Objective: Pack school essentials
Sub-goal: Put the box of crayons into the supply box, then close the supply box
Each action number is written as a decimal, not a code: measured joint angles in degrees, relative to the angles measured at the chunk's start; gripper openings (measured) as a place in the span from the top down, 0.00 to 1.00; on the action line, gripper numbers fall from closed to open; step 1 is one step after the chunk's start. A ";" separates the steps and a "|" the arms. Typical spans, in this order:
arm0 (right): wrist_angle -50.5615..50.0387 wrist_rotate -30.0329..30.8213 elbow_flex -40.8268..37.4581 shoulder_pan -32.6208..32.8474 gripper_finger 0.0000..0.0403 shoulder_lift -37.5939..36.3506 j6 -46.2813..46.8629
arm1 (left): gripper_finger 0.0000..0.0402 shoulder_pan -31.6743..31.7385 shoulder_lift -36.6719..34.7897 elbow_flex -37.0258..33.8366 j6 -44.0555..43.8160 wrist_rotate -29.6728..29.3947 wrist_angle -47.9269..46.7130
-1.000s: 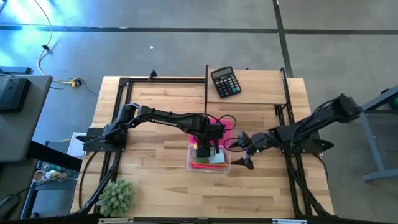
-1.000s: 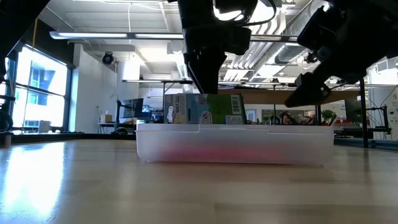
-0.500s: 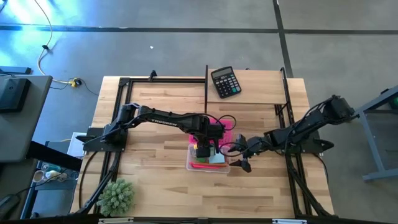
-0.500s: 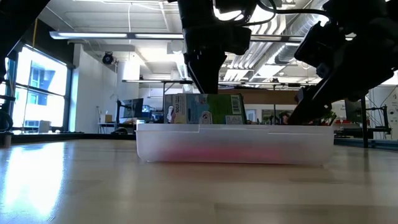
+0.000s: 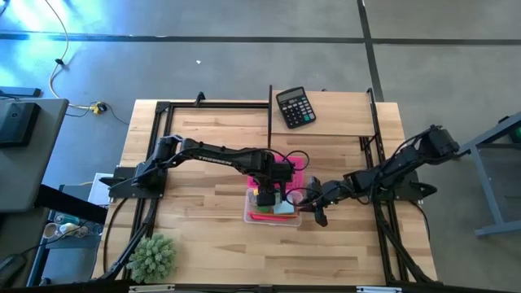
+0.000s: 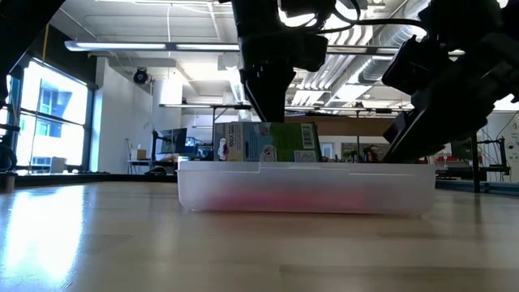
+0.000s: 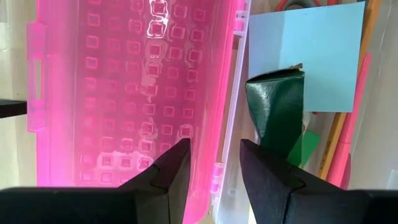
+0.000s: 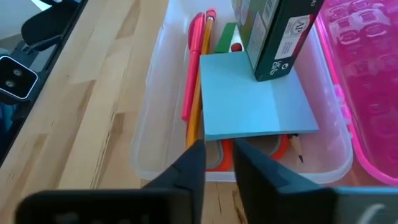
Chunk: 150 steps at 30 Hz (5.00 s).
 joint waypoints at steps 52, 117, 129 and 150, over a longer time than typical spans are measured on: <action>-3.58 5.07 0.46 -0.52 0.97 -0.07 5.44 | 0.69 -10.57 -0.67 0.07 -5.53 -4.64 -0.94; -19.38 9.27 32.44 -1.31 0.97 19.04 -8.23 | 0.69 -18.34 -3.30 -15.34 -16.37 -10.74 -3.40; -31.83 15.92 32.51 -2.45 0.97 3.97 -7.52 | 0.69 -19.84 -12.12 -16.70 -20.09 -22.54 -9.45; -54.20 12.55 32.44 -23.97 0.86 -20.41 -8.54 | 0.69 3.28 -37.31 -47.12 -19.62 -15.72 24.32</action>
